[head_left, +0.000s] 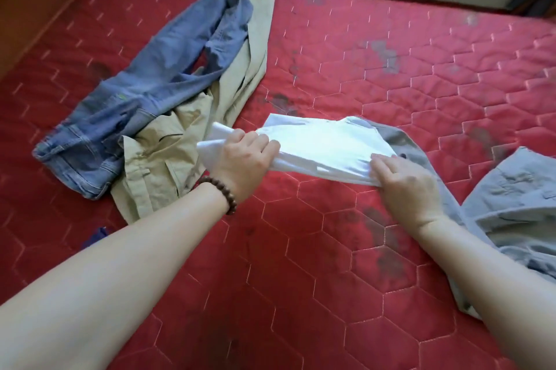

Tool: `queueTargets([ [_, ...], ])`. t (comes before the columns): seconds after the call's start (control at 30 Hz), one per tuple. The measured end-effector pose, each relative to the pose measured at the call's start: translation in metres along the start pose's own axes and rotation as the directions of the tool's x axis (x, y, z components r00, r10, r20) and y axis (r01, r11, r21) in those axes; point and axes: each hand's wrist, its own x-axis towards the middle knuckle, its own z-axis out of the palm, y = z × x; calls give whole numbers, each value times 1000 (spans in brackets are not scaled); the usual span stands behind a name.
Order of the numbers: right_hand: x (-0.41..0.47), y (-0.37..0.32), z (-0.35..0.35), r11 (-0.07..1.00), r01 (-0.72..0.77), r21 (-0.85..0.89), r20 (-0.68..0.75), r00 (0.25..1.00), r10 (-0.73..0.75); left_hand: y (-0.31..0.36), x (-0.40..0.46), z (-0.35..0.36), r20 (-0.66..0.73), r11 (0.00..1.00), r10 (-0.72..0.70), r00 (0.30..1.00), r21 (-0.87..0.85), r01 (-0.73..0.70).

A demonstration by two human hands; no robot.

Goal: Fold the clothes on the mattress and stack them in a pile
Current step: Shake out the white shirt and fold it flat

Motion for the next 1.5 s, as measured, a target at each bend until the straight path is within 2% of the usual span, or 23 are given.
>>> queueTargets([
  [0.07,-22,-12,21,999,2,32,102,995,-5,11,-27,20,58,1000,2,998,27,-4],
  [0.13,-52,-26,51,999,-14,53,275,962,-1,27,-60,44,188,999,-1,982,48,-8],
  [0.2,-87,-41,81,999,-15,51,538,843,-15,43,-94,66,294,999,-10,956,43,-3],
  [0.27,-119,-55,103,996,19,84,690,720,-72,57,-126,83,380,1000,-22,925,4,22],
  [0.3,-132,-62,109,994,28,106,712,696,-95,62,-140,88,423,999,-23,906,-35,42],
  [0.33,-143,-70,111,991,33,126,701,704,-112,65,-152,92,465,996,-29,885,-61,65],
  [0.43,-161,-96,106,980,10,201,608,782,-133,66,-175,95,565,996,-73,822,-2,90],
  [0.57,-170,-143,93,960,-74,271,654,745,-127,45,-185,94,549,985,-172,818,70,160],
  [0.63,-170,-167,92,943,-90,321,698,695,-171,34,-192,97,590,971,-233,773,97,218],
  [0.7,-173,-185,96,928,-115,355,745,634,-207,30,-201,99,661,965,-259,704,145,219],
  [0.73,-173,-190,98,930,-113,349,762,612,-211,31,-207,99,669,962,-273,691,170,215],
  [0.77,-170,-192,98,934,-106,341,772,599,-214,35,-213,98,668,956,-292,684,174,238],
  [0.83,-161,-186,99,933,-88,349,751,622,-222,47,-224,92,659,922,-359,661,142,359],
  [0.9,-144,-170,103,934,-75,349,700,684,-207,64,-229,85,610,813,-496,618,76,578],
  [0.97,-123,-149,114,949,-59,308,658,734,-168,82,-225,80,608,571,-636,476,-44,820],
  [1.03,-101,-125,130,970,-55,238,643,757,-115,100,-218,81,658,343,-673,338,-127,931],
  [1.1,-79,-105,147,984,-85,157,644,764,-36,112,-210,87,675,262,-685,274,-122,957],
  [1.17,-61,-92,162,986,-141,92,686,727,40,119,-205,96,651,236,-722,234,-86,968],
  [1.23,-54,-87,172,986,-145,84,723,690,40,121,-202,103,622,188,-750,224,-124,974],
  [1.33,-55,-86,174,966,-180,185,698,716,0,121,-205,111,608,141,-752,255,-230,963],
  [1.4,-62,-86,170,937,-264,230,712,702,23,116,-206,114,603,209,-735,309,-232,950],
  [1.5,-82,-93,160,895,-412,169,750,644,155,95,-198,124,610,404,-669,426,-183,896],
])
